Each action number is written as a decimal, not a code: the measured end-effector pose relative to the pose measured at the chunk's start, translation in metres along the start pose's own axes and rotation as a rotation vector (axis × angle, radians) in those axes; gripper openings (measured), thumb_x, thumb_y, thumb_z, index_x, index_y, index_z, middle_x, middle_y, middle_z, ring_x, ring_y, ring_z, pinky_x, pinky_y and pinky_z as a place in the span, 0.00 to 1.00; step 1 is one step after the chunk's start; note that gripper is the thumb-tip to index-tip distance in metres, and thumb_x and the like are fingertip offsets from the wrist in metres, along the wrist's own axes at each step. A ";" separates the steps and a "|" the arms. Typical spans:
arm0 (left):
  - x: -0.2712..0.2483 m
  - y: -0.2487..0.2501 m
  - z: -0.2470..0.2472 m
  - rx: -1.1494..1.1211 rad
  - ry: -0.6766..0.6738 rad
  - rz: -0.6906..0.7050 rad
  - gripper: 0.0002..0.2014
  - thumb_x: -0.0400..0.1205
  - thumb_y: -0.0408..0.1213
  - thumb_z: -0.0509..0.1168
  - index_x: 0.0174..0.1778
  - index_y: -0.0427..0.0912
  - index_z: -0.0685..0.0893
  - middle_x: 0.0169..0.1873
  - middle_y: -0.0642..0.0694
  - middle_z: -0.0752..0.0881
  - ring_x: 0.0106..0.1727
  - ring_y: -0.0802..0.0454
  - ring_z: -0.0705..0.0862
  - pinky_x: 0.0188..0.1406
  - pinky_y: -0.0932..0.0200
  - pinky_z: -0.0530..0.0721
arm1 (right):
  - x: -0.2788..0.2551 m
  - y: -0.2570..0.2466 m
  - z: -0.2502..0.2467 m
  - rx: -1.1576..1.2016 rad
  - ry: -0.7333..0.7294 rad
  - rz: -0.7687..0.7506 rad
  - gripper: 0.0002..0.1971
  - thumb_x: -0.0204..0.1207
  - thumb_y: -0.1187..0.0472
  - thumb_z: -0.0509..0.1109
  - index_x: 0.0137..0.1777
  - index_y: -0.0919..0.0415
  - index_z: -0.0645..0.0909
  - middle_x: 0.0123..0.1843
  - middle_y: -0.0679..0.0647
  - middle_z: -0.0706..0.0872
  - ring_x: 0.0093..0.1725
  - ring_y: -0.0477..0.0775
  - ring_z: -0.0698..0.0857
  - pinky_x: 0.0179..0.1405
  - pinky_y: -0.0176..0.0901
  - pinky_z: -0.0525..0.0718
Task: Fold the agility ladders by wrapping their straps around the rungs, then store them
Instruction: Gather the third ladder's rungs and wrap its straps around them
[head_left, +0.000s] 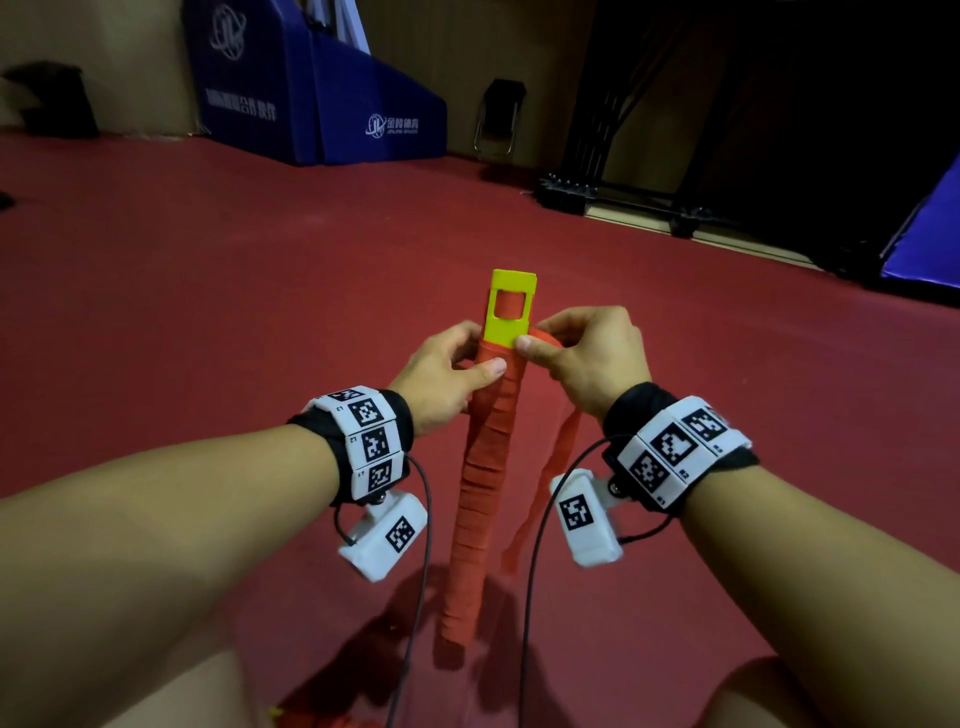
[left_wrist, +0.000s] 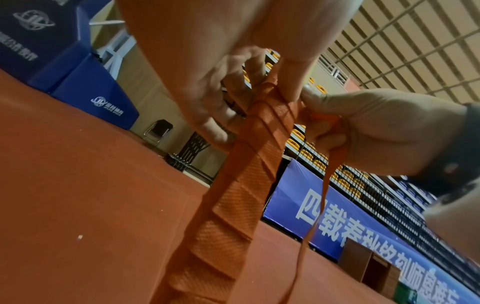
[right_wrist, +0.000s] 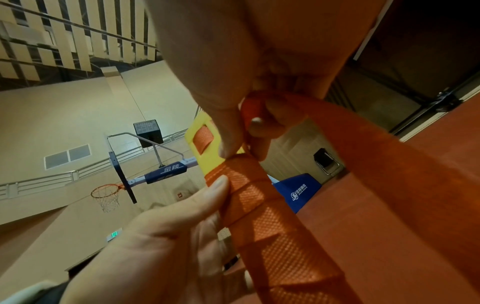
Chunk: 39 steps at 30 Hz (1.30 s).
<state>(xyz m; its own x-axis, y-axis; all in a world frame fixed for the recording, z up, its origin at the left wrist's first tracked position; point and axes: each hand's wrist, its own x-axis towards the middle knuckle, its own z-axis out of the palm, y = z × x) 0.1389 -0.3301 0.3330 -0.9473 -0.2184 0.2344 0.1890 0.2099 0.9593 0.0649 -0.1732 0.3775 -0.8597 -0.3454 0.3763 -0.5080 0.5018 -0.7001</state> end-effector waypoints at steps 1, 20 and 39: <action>0.000 -0.001 -0.001 0.010 0.012 0.011 0.08 0.86 0.32 0.68 0.50 0.51 0.82 0.46 0.49 0.87 0.46 0.52 0.84 0.45 0.42 0.87 | 0.000 0.000 0.001 -0.013 0.012 0.013 0.13 0.67 0.45 0.83 0.35 0.51 0.86 0.36 0.46 0.90 0.43 0.55 0.89 0.47 0.52 0.89; -0.002 0.001 0.000 0.424 0.190 0.179 0.18 0.67 0.44 0.82 0.33 0.51 0.76 0.23 0.61 0.82 0.28 0.51 0.81 0.28 0.58 0.75 | -0.013 -0.014 0.015 -0.071 -0.030 -0.029 0.20 0.68 0.41 0.80 0.51 0.55 0.85 0.42 0.50 0.89 0.47 0.56 0.87 0.45 0.49 0.85; 0.014 -0.010 -0.026 0.151 0.100 0.202 0.11 0.85 0.31 0.68 0.57 0.53 0.85 0.50 0.52 0.90 0.54 0.54 0.88 0.63 0.49 0.87 | -0.007 -0.006 0.010 0.029 -0.239 -0.245 0.17 0.71 0.45 0.73 0.56 0.51 0.86 0.50 0.47 0.91 0.52 0.52 0.88 0.56 0.59 0.85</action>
<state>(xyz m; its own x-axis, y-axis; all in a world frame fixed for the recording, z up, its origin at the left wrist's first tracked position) 0.1305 -0.3606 0.3305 -0.8626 -0.2495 0.4400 0.3233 0.3971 0.8589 0.0744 -0.1819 0.3725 -0.6738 -0.6308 0.3849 -0.6933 0.3594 -0.6246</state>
